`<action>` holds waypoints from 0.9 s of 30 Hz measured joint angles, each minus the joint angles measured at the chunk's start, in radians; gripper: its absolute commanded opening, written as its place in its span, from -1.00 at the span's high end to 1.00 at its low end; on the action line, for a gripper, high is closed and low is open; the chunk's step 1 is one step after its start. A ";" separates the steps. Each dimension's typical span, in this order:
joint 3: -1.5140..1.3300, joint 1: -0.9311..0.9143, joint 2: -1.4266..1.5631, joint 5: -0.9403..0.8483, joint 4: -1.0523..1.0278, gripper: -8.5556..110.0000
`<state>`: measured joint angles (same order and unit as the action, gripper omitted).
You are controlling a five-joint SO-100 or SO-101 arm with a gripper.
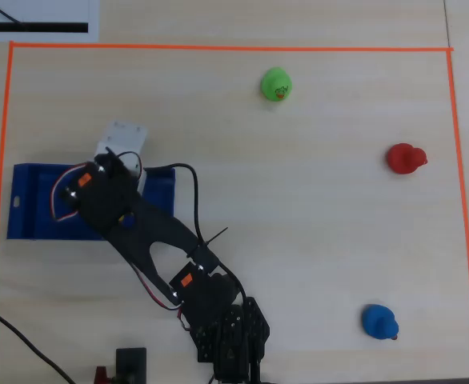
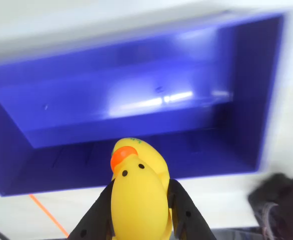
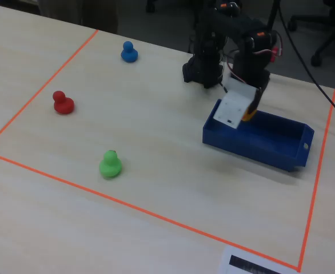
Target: Grasp yellow duck and put it into box.
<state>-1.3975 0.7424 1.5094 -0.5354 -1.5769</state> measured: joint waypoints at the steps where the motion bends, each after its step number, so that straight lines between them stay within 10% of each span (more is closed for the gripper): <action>1: -0.020 0.026 0.000 0.011 0.025 0.85; 13: -0.133 0.041 -0.002 -0.017 0.275 0.05; 20: -0.164 -0.023 0.032 -0.118 0.258 0.24; 24: -0.161 -0.130 0.184 -0.186 0.187 0.86; 27: -0.161 -0.245 0.353 -0.281 0.130 0.85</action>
<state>-1.5585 0.4970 1.8623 -0.8161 -1.4465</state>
